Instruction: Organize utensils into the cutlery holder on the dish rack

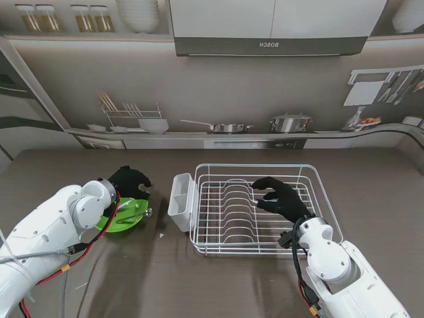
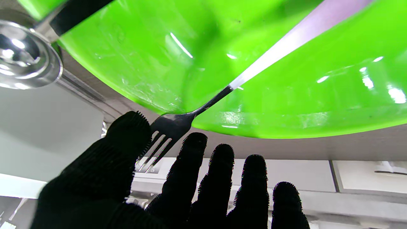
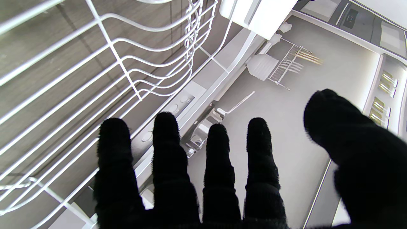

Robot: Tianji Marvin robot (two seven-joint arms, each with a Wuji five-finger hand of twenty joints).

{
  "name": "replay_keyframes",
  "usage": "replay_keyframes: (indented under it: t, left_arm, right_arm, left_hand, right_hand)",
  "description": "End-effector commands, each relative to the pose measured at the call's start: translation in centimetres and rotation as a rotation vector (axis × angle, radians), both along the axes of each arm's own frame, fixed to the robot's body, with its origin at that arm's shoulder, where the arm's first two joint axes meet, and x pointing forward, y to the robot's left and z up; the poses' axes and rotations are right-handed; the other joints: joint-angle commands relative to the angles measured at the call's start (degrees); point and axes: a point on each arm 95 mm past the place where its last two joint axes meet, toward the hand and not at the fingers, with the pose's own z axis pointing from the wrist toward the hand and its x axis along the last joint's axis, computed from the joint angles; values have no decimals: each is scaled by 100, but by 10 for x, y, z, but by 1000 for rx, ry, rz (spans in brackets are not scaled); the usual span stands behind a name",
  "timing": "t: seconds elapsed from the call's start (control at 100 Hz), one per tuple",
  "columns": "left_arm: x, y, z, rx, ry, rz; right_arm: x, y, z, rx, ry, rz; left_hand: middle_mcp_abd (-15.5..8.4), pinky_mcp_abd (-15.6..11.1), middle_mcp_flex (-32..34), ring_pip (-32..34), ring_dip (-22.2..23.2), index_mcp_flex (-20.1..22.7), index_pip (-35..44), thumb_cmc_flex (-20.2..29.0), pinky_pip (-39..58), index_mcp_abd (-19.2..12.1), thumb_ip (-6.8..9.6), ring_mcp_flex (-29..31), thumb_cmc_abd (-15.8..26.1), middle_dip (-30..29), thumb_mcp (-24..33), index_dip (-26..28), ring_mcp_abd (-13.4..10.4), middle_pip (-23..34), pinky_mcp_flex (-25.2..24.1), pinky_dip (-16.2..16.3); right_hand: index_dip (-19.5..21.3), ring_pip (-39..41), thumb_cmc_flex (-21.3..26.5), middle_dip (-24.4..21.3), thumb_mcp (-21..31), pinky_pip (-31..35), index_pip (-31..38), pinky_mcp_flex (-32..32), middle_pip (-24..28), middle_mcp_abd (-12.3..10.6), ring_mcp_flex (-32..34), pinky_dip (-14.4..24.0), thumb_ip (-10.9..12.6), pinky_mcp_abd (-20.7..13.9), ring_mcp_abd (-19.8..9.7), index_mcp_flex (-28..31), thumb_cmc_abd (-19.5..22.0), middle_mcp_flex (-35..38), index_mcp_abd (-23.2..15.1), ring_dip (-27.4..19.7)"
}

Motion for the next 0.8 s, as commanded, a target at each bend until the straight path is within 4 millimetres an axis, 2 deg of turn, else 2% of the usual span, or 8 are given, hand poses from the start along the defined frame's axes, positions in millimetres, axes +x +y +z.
replay_keyframes:
  t: [0.0, 0.16, 0.26, 0.35, 0.37, 0.46, 0.79]
  left_arm:
    - [0, -4, -2, 1, 10, -3]
    - [1, -4, -3, -7, -2, 0]
    - [2, -3, -3, -8, -11, 1]
    - [3, -2, -4, -7, -27, 2]
    - [3, -2, -4, -7, -30, 2]
    - [4, -1, -5, -10, -41, 4]
    - [4, 0, -9, -28, -64, 17]
  right_arm:
    - [-2, 3, -1, 2, 11, 13]
    - [-2, 4, -1, 3, 11, 14]
    - [-2, 4, -2, 4, 11, 15]
    - [-2, 4, -1, 4, 11, 14]
    - [-2, 4, -1, 4, 10, 14]
    - [-2, 4, -1, 6, 11, 13]
    - [-3, 4, -2, 10, 15, 14]
  left_hand:
    - [70, 28, 18, -32, -10, 175, 105, 169, -205, -85, 126, -62, 190, 32, 104, 87, -64, 44, -56, 122]
    - [30, 48, 144, 36, 11, 475, 337, 299, -190, -220, 126, 17, 196, 98, 211, 272, -65, 123, 12, 141]
    - [3, 58, 222, 113, 17, 597, 657, 622, -183, -367, -156, 74, 34, 170, 60, 897, -65, 156, 91, 163]
    - [-37, 80, 352, 188, 33, 752, 926, 896, -150, -525, -234, 164, -82, 217, -157, 1143, -59, 230, 186, 177]
    - [-43, 79, 376, 213, 26, 778, 1093, 1046, -148, -574, -194, 184, -71, 248, -372, 1144, -64, 246, 201, 179]
    - [-72, 95, 446, 277, 20, 820, 1611, 1272, -125, -711, -146, 239, -105, 282, -662, 1151, -65, 291, 269, 184]
    - [-178, 127, 720, 435, 56, 1114, 2244, 1408, -46, -960, -118, 448, -125, 388, -648, 1345, -56, 470, 454, 214]
  right_hand:
    - [-128, 42, -167, -55, -22, -19, -22, -52, -54, -18, -46, 80, 132, -250, -113, -90, 127, -25, -23, -14]
    - [-129, 44, -169, -57, -21, -19, -24, -55, -59, 11, -42, 80, 133, -255, -114, -89, 151, -32, -20, -13]
    - [-129, 42, -169, -56, -25, -19, -23, -55, -56, 8, -49, 80, 135, -251, -107, -87, 167, -32, -19, -13]
    - [-129, 44, -169, -55, -19, -18, -23, -53, -52, -19, -51, 80, 136, -256, -108, -83, 165, -23, -17, -13]
    - [-128, 47, -169, -55, -19, -17, -22, -51, -52, -23, -43, 81, 136, -254, -114, -78, 168, -23, -21, -12]
    - [-128, 45, -172, -56, -19, -20, -22, -59, -54, 13, -50, 79, 137, -251, -114, -74, 189, -20, -16, -14]
    - [-130, 48, -172, -56, -16, -12, -28, -47, -57, 3, -40, 80, 142, -264, -115, -78, 226, -14, -19, -15]
